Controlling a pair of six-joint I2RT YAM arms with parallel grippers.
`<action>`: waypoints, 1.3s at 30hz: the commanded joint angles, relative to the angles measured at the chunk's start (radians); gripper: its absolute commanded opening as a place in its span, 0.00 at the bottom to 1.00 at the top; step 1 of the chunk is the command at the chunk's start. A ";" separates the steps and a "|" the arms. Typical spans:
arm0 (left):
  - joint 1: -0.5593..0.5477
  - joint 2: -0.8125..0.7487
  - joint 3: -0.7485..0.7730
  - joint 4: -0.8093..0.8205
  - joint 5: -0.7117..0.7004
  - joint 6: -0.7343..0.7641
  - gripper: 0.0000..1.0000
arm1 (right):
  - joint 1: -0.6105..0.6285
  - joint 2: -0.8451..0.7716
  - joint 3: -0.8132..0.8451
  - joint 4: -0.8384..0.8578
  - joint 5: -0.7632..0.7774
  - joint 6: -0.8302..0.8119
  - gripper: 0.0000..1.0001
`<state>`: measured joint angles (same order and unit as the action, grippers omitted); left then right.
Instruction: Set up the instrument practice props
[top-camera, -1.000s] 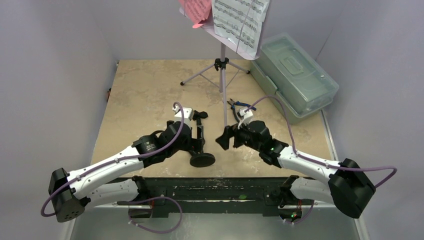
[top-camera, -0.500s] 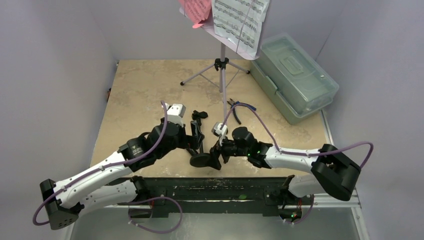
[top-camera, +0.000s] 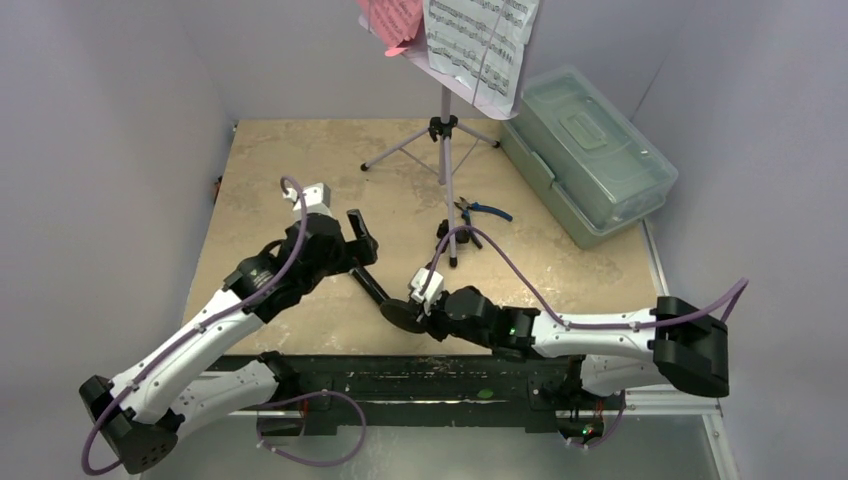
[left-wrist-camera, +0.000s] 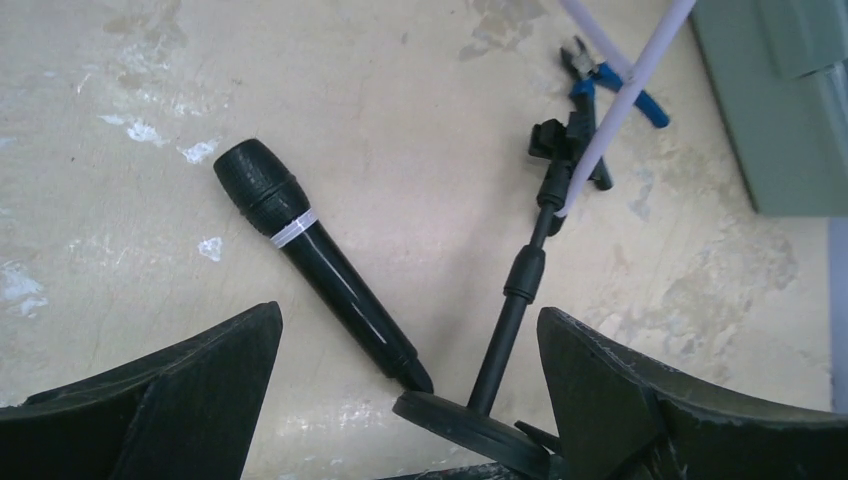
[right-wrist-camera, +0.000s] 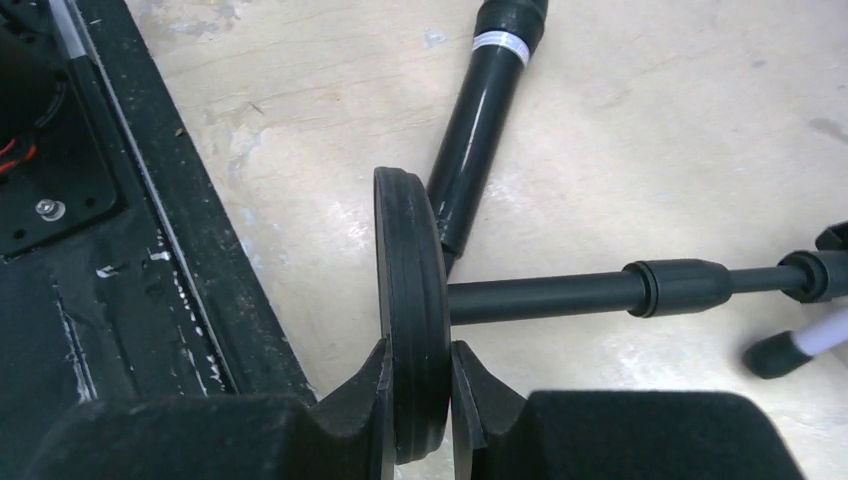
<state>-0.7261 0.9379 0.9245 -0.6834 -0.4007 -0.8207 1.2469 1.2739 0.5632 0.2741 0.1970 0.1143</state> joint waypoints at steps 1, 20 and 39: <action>0.014 -0.033 0.123 0.003 -0.004 0.012 1.00 | 0.006 -0.090 0.082 -0.029 0.092 -0.106 0.00; 0.014 0.074 0.166 0.007 0.028 0.009 1.00 | -0.150 -0.017 0.064 0.225 -0.646 -0.393 0.00; 0.186 0.401 0.266 0.074 0.191 0.262 0.82 | -0.090 -0.189 0.114 -0.088 -0.551 -0.509 0.00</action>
<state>-0.5640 1.3437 1.1805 -0.6693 -0.3012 -0.6086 1.1519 1.1397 0.6415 0.1230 -0.3794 -0.3855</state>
